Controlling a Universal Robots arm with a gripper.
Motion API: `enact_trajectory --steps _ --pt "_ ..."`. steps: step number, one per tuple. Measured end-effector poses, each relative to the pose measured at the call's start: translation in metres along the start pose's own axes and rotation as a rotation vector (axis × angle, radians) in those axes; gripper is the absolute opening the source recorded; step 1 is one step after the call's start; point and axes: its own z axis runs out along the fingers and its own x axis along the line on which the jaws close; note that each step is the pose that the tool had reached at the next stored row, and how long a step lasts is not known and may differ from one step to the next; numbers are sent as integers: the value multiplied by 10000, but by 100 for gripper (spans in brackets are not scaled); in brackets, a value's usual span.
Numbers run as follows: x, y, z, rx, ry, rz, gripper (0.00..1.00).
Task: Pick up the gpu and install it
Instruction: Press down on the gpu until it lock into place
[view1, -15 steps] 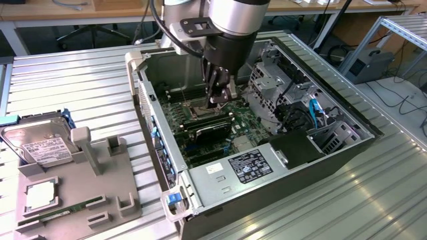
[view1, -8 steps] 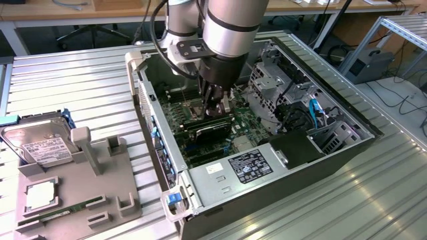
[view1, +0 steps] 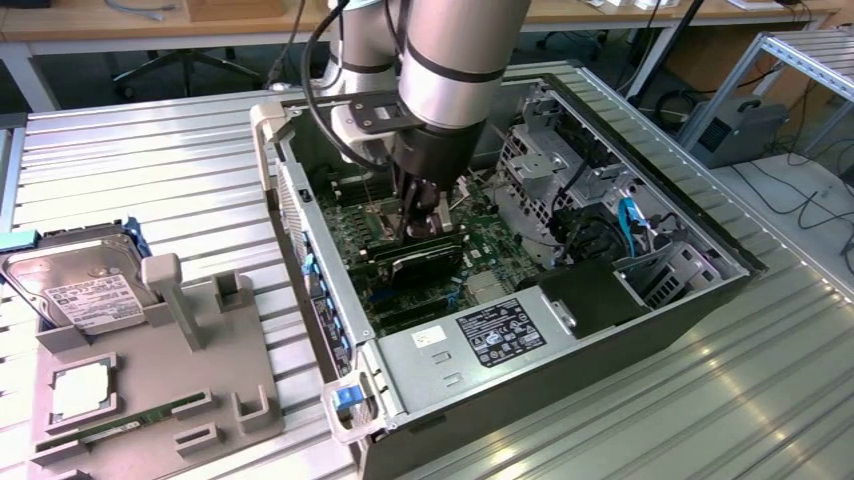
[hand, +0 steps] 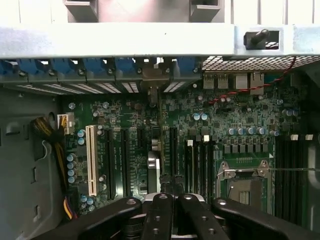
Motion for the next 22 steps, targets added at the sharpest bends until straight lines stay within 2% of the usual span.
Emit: enact_trajectory --steps 3,6,8,22 --pt "0 -1 94 -5 1 -81 11" --pt "0 -2 113 -5 2 -84 11" --pt "4 -5 177 -5 4 -84 11" --pt "28 -23 200 -8 5 -84 11"
